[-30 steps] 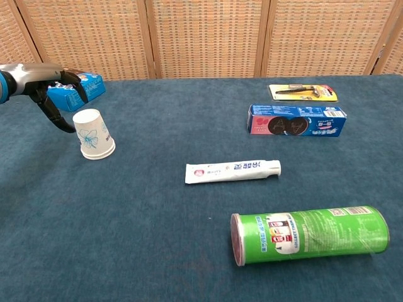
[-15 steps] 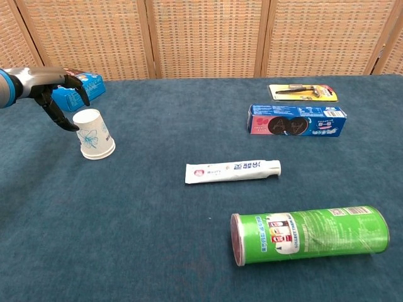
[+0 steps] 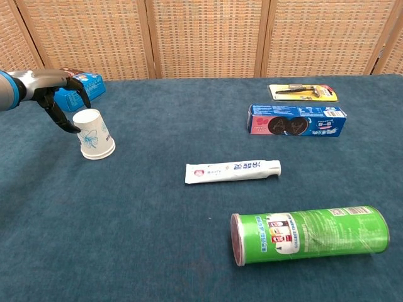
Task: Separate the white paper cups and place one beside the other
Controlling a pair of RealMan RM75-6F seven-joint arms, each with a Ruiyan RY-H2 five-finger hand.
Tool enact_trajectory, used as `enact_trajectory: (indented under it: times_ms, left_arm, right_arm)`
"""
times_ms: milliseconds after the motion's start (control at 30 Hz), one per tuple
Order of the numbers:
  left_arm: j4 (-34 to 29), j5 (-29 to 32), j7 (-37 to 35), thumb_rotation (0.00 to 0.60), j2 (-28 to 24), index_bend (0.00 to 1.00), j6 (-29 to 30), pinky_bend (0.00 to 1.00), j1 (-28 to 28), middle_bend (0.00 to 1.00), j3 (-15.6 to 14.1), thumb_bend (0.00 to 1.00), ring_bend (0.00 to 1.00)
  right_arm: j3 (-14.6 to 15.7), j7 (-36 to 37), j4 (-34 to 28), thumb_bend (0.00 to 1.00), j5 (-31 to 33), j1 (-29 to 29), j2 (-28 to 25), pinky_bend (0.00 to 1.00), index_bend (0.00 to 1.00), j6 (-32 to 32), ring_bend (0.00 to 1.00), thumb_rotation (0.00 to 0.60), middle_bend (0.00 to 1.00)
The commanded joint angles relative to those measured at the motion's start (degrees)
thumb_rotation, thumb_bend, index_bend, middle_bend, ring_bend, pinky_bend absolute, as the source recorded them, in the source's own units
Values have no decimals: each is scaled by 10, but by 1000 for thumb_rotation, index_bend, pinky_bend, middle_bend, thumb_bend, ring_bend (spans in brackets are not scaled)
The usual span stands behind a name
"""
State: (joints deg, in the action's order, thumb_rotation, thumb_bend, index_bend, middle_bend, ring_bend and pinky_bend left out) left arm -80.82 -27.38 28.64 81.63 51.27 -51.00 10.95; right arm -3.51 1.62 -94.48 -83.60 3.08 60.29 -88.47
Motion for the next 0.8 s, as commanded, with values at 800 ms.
enact_trajectory:
  times_ms: [800]
  left_arm:
    - [-32, 0, -6, 600, -24, 353, 10, 0, 0, 0, 11, 316, 0]
  right_arm:
    - [1, 0, 0, 0, 0, 0, 0, 0, 0, -1, 0, 600, 0]
